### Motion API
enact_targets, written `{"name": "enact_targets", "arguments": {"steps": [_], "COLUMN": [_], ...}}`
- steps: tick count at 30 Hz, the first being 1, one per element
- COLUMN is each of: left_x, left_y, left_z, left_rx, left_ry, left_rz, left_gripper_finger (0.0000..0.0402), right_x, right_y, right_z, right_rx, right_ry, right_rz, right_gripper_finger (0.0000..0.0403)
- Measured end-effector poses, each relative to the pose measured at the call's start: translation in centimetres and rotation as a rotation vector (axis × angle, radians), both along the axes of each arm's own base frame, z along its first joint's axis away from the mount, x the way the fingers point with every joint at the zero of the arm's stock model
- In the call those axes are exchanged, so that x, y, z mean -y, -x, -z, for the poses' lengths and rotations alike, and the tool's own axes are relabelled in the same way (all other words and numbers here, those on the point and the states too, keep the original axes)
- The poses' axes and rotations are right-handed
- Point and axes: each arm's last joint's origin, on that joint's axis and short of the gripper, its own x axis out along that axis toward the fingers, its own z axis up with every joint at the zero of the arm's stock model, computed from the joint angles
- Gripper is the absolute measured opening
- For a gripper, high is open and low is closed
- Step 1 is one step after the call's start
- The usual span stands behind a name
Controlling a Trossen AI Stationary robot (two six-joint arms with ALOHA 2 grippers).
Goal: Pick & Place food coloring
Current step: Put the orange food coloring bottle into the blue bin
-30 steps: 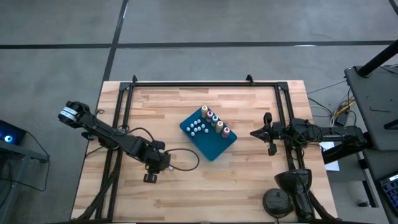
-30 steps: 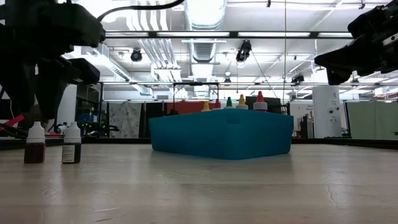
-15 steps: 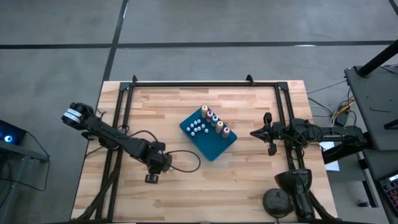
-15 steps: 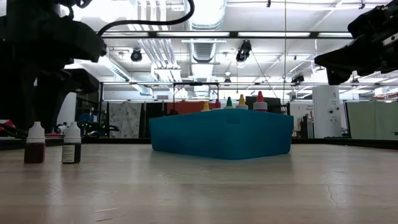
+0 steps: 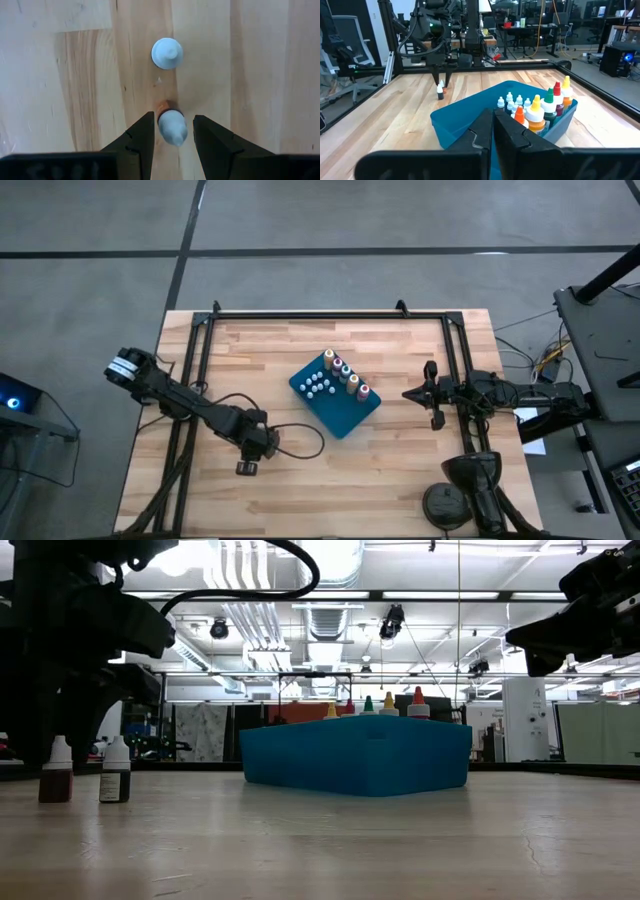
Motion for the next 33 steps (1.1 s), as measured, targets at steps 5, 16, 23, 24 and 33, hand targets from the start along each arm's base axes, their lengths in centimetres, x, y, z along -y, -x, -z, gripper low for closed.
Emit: {"name": "enact_targets", "arguments": {"steps": [5,16,23,24,33], "left_x": [0.0,-0.3,-1.0,-1.1,-3.4], "left_y": [0.0,-0.1,-0.5,-0.6,-1.7], "left_z": [0.0,0.0,-0.3,-0.5,-3.3], "left_rx": [-0.005,-0.015,-0.015,-0.024,-0.095], "left_ry": [0.002,0.007,0.009,0.013,0.0], "left_rz": [-0.017,-0.06,-0.087,-0.091,-0.132], "left_gripper_finger": [0.0108,0.005,0.0041,0.0042,0.0042], "right_x": [0.0,0.0,0.0,0.0,0.0], "right_y": [0.0,0.0,0.0,0.0,0.0], "right_z": [0.0,0.0,0.0,0.0,0.0], "right_rx": [0.0,0.0,0.0,0.0,0.0], "right_ry": [0.0,-0.001,-0.001,-0.002,-0.001], "right_rz": [0.0,0.0,0.0,0.0,0.0], "right_gripper_finger": [0.0009,0.0009,0.0009,0.0009,0.0009]}}
